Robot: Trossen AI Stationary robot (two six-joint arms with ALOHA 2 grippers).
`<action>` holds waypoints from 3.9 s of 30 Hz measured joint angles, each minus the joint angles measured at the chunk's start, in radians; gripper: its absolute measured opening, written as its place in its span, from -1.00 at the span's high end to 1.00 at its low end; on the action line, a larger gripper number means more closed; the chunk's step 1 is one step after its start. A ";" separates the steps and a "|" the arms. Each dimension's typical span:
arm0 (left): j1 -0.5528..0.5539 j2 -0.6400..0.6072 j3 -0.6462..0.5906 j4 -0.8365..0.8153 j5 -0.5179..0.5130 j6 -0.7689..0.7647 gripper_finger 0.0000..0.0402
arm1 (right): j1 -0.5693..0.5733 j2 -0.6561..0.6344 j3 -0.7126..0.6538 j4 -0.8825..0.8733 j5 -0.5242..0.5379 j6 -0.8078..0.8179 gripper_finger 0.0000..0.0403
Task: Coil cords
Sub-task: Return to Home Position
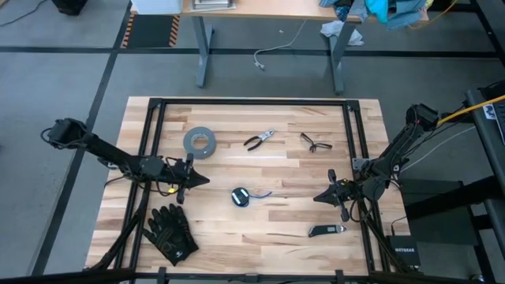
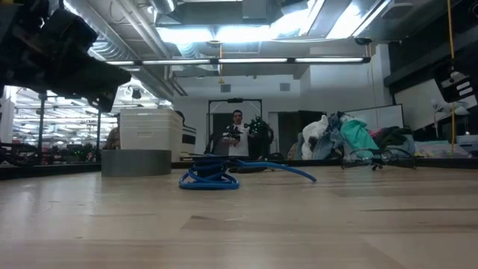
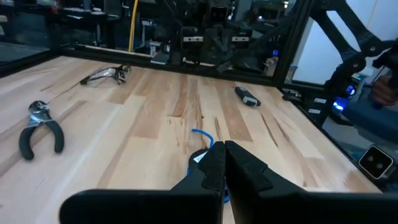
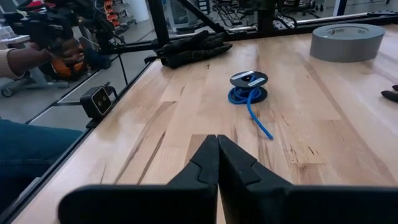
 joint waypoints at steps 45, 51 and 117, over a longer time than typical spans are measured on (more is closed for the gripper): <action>-0.010 -0.679 0.000 -0.651 -0.037 0.107 0.99 | -0.840 -0.608 -0.002 -0.326 -0.821 -0.209 1.00; -0.010 -0.679 0.000 -0.662 -0.037 0.107 0.99 | -0.838 -0.607 -0.002 -0.349 -0.700 -0.191 1.00; 0.266 -0.885 0.000 -0.790 0.201 0.259 1.00 | -0.838 -0.528 0.000 -0.351 -0.699 -0.209 0.98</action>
